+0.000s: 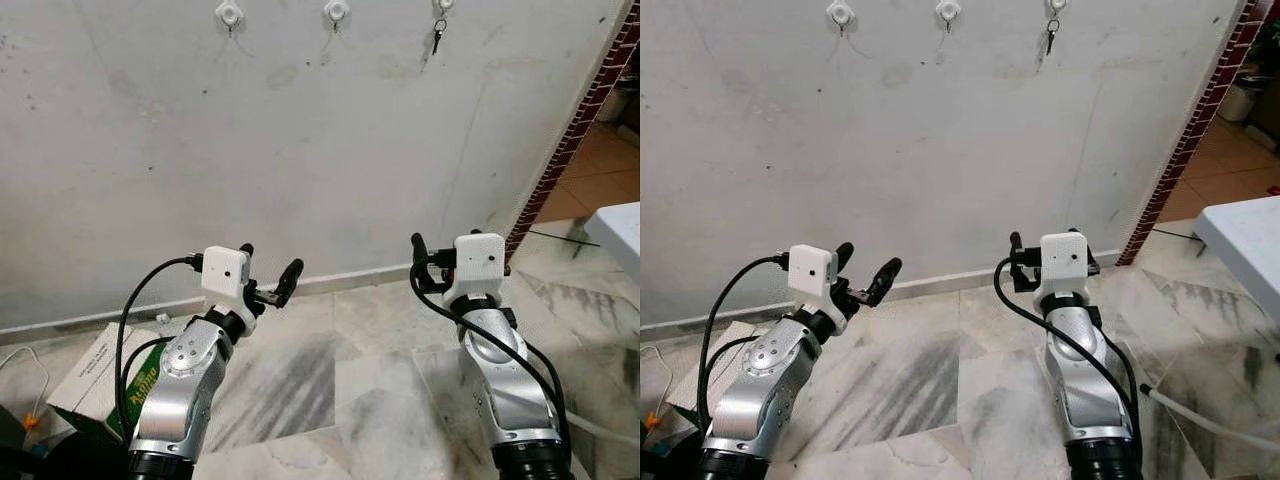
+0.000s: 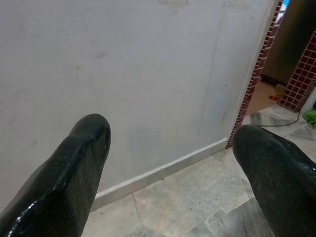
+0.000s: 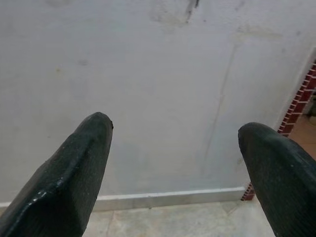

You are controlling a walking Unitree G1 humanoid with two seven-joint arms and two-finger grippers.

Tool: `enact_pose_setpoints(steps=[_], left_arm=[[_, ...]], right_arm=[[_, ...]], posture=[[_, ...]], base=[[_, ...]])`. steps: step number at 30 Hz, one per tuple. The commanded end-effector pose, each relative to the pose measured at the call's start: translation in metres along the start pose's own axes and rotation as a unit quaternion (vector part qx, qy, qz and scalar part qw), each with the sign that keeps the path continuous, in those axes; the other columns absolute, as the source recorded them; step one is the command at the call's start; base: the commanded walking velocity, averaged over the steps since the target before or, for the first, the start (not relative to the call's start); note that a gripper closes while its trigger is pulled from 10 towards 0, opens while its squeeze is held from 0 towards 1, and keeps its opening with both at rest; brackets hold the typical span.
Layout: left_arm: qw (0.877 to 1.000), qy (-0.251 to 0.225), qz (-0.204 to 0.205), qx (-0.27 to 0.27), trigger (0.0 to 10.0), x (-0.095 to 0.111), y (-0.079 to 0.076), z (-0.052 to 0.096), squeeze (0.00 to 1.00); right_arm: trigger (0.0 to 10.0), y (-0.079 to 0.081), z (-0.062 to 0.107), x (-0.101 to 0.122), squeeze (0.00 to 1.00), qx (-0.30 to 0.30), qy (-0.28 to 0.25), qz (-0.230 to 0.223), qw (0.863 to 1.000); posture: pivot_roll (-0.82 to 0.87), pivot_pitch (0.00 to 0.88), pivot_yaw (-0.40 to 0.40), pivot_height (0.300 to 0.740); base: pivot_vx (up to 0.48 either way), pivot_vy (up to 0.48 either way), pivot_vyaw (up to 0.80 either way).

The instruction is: Hang keys on a hook

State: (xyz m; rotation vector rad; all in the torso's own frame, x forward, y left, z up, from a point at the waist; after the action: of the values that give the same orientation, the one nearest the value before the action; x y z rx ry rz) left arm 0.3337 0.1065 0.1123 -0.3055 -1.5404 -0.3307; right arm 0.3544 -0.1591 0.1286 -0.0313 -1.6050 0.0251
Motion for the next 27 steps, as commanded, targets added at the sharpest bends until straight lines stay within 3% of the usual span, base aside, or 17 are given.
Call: enact_pose_setpoints(steps=[1, 4, 27], left_arm=[[1.0, 0.004, 0.0, -0.008, 10.0, -0.0008, -0.0013, -0.0016, 0.0], [1.0, 0.004, 0.0, -0.008, 10.0, -0.0006, -0.0013, -0.0022, 0.0], [1.0, 0.001, -0.002, -0.008, 10.0, 0.0011, 0.0015, -0.0065, 0.0]], right_arm=[[10.0, -0.0026, 0.0001, 0.0037, 0.0, -0.006, -0.004, -0.002, 1.0], [10.0, -0.0025, -0.0001, 0.0044, 0.0, -0.005, -0.006, -0.004, 1.0], [10.0, -0.006, 0.0002, 0.0071, 0.0, -0.011, -0.011, -0.007, 1.0]], posture=[[-0.02, 0.0, 0.073, 0.74], [-0.02, 0.0, 0.073, 0.74], [-0.03, 0.0, 0.078, 0.74]], base=[[0.0, 0.0, -0.78], [0.0, -0.242, -0.59], [0.0, -0.289, 0.0]])
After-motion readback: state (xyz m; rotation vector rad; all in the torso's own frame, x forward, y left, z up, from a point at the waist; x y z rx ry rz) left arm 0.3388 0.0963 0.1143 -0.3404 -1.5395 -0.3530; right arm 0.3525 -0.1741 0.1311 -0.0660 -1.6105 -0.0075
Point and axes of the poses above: a point about 5 cm out from each wrist's last joint towards the gripper, its own z axis pointing back from the gripper into the wrist, its own x axis along the axis of the wrist's last joint, y = z × x, the point moved 5 cm from there along -z, pointing out of the wrist towards the gripper, and after that the axes turned 6 degrees about -z, right-handed, at the moved point
